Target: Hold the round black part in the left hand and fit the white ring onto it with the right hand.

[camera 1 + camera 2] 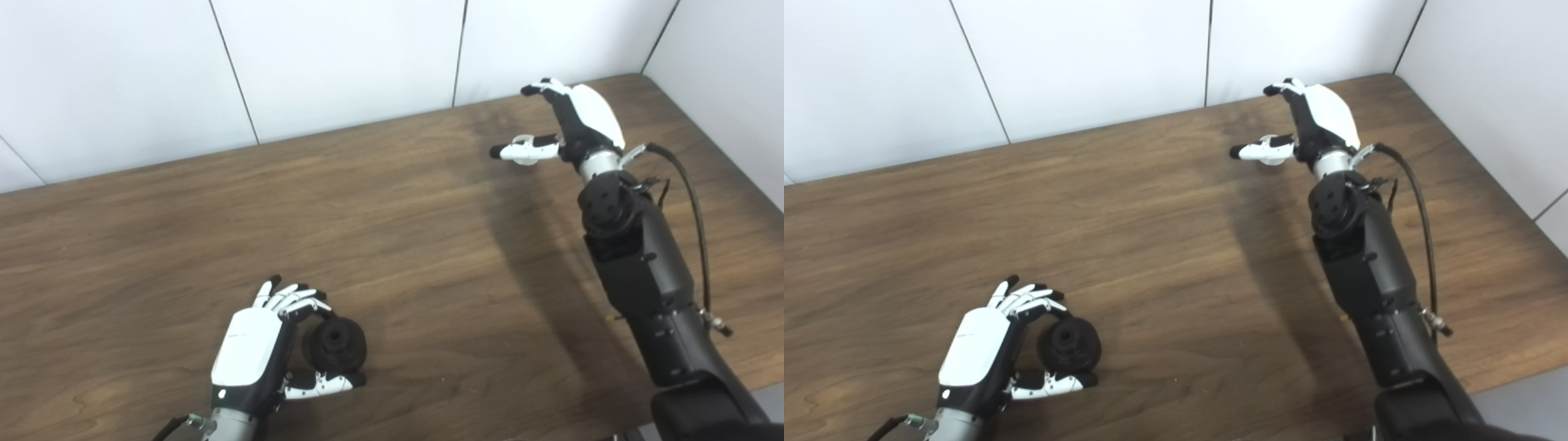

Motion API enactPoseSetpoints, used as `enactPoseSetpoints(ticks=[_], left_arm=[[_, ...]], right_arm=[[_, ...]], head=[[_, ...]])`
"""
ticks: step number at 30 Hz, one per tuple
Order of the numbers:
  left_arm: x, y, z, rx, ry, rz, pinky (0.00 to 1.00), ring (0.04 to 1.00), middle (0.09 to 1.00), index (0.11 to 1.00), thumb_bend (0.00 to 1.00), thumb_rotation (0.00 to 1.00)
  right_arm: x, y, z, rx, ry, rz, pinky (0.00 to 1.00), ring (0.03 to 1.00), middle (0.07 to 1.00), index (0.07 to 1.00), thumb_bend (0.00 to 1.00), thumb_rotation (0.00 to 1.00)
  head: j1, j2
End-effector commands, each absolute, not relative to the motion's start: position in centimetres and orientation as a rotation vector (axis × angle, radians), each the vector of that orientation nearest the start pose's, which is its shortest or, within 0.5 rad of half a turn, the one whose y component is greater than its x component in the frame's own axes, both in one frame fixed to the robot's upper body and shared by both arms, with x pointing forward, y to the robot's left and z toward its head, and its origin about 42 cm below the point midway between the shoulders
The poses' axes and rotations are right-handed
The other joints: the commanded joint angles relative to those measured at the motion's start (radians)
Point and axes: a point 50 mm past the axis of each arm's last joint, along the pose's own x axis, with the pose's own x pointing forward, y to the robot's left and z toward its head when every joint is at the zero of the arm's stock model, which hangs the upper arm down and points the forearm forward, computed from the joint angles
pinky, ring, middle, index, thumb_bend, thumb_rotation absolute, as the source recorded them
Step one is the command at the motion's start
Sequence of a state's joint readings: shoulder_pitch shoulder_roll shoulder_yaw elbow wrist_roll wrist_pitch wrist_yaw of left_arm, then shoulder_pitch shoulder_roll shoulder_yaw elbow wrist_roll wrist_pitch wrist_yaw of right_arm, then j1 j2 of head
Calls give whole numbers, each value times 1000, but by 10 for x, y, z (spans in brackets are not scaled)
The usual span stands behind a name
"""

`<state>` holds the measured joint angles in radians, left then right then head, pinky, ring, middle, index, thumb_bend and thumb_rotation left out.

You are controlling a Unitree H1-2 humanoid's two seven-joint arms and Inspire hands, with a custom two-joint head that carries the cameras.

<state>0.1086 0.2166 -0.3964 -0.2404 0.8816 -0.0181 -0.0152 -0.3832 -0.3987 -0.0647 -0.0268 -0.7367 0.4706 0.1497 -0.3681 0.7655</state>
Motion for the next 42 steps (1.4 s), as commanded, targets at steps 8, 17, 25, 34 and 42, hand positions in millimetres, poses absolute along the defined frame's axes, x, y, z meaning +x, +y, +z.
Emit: enactPoseSetpoints(ticks=[8,17,25,34,42], left_arm=[[217,179,115,1050,-236,-382,1000,855,764,484,523,54],[216,180,115,1058,-235,-381,996,855,760,484,524,54],[215,179,116,1052,-241,-382,998,854,760,484,524,54],[215,178,117,1060,-238,-383,1000,856,761,484,523,55],[214,176,119,1058,-240,-381,994,852,763,484,523,54]], right_arm=[[416,-374,276,-1040,97,-396,908,991,963,826,800,264],[433,-381,275,-1065,190,-393,875,984,951,772,826,234],[444,-378,274,-1119,255,-345,896,996,953,734,888,220],[448,-370,275,-1142,307,-301,941,1000,939,736,910,243],[449,-363,273,-1136,321,-282,950,1000,944,729,901,223]], head=[[-9,0],[-14,1],[-12,3],[-11,10],[-7,11]])
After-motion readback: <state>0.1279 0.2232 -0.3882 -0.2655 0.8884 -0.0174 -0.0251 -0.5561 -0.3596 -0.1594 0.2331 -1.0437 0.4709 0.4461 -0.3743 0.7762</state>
